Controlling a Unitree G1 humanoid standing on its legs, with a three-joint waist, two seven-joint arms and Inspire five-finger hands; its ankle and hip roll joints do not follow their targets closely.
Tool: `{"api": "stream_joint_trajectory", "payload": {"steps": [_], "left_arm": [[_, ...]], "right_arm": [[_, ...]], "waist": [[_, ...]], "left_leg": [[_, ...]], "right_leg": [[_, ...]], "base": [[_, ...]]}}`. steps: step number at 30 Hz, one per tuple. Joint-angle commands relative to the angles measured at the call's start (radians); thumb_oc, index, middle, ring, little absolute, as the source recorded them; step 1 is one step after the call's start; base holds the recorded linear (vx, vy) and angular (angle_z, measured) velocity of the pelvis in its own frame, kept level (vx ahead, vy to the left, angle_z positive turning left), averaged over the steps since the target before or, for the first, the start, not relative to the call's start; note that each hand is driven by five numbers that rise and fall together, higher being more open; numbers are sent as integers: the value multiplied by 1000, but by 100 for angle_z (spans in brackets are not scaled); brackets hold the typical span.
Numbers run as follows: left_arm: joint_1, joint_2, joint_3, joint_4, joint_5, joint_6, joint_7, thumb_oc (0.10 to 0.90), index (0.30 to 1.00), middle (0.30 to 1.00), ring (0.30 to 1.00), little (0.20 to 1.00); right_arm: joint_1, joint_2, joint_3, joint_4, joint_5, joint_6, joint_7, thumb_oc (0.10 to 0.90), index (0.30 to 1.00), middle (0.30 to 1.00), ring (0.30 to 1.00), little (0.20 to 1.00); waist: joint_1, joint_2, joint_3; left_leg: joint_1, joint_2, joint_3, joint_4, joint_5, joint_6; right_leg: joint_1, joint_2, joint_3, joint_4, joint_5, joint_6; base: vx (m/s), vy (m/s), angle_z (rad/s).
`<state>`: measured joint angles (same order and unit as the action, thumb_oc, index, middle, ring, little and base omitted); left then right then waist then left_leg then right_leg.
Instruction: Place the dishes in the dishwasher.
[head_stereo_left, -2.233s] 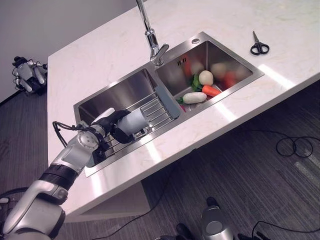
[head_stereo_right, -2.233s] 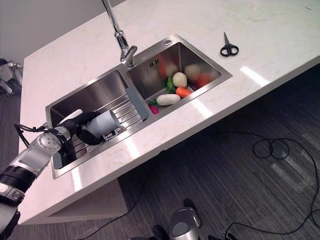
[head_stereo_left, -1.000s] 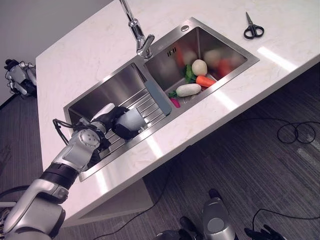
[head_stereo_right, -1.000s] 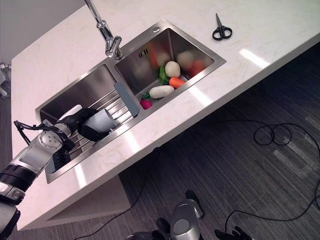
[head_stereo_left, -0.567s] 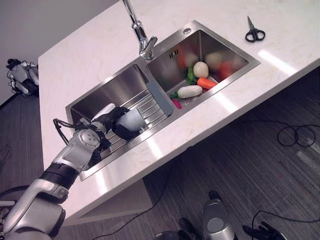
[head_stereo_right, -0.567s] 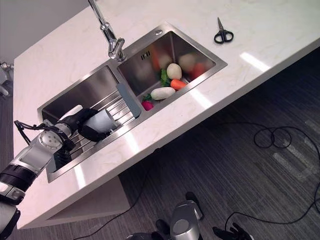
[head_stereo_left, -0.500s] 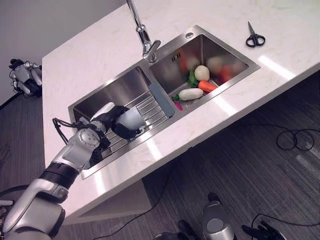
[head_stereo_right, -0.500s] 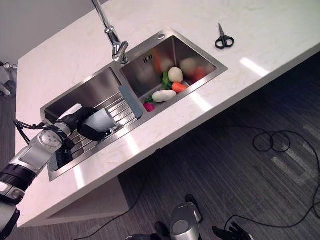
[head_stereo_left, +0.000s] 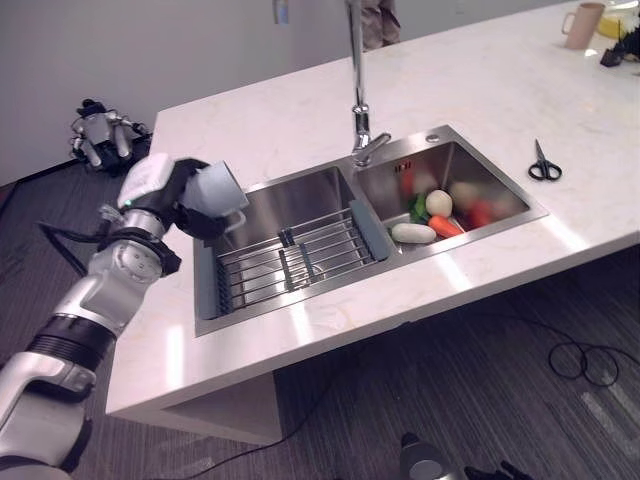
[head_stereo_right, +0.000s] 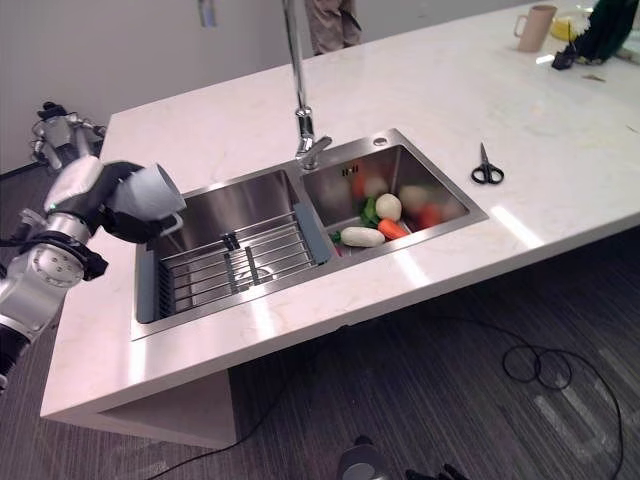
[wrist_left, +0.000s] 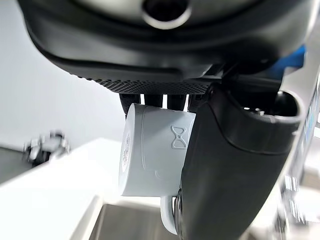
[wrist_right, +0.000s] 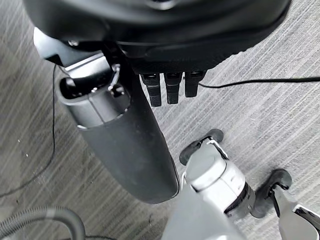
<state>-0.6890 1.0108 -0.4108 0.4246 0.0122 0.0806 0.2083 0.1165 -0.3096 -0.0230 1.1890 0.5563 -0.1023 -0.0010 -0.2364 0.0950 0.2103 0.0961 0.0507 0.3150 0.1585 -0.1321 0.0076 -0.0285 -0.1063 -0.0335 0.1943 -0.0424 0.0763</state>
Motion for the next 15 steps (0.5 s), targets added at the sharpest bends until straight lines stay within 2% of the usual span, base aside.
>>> {"api": "stream_joint_trajectory", "payload": {"steps": [1,3,6,8,11,12,13,15], "left_arm": [[-134,120,186,-24,-26,-109,160,400,300,300,300,300],[-118,129,210,-37,-28,-119,170,400,300,300,300,300],[-1,142,327,-118,-22,-169,208,400,300,300,300,300],[221,77,484,-252,19,-191,241,400,300,300,300,300],[365,4,561,-318,40,-207,276,400,300,300,300,300],[465,-65,610,-359,33,-240,301,400,300,300,300,300],[477,-72,617,-364,29,-244,302,400,300,300,300,300],[563,-159,649,-407,-41,-288,295,400,300,300,300,300]], "right_arm": [[24,-36,-18,13,6,-16,8,800,900,900,900,900],[21,-35,-24,20,0,-13,10,800,900,900,900,900],[7,-24,-35,36,-29,-15,17,800,900,900,900,900],[-1,-5,-27,27,-63,-21,20,800,900,900,900,900],[-5,4,-6,16,-94,-20,24,800,900,900,900,900],[-13,8,15,16,-119,-23,29,800,900,900,900,900],[-14,7,17,16,-118,-24,28,800,900,900,900,900],[-20,8,38,10,-150,-23,34,800,900,900,900,900]], "waist": [[-7,28,-76],[2,27,-79],[50,20,-88],[113,5,-86],[150,-5,-80],[186,-11,-73],[186,-10,-73],[226,-12,-65]], "left_leg": [[-82,48,-89,141,-123,-20],[-83,47,-97,141,-124,-21],[-98,40,-143,141,-122,-22],[-109,30,-199,141,-122,-23],[-109,23,-236,141,-121,-27],[-118,19,-266,141,-114,-32],[-123,19,-269,141,-107,-32],[-144,20,-293,141,-91,-42]], "right_leg": [[13,-10,-49,106,-163,52],[17,-9,-54,106,-165,51],[25,-5,-76,106,-175,38],[39,-3,-108,106,-194,23],[50,-2,-126,106,-207,15],[54,-4,-145,106,-214,9],[50,-4,-148,106,-210,8],[51,-10,-184,106,-214,4]], "base": [[-23,25,20],[-15,16,14],[-60,11,23],[-88,-35,48],[-28,-42,72],[-50,-42,39],[-56,-33,50],[-60,8,63]]}}
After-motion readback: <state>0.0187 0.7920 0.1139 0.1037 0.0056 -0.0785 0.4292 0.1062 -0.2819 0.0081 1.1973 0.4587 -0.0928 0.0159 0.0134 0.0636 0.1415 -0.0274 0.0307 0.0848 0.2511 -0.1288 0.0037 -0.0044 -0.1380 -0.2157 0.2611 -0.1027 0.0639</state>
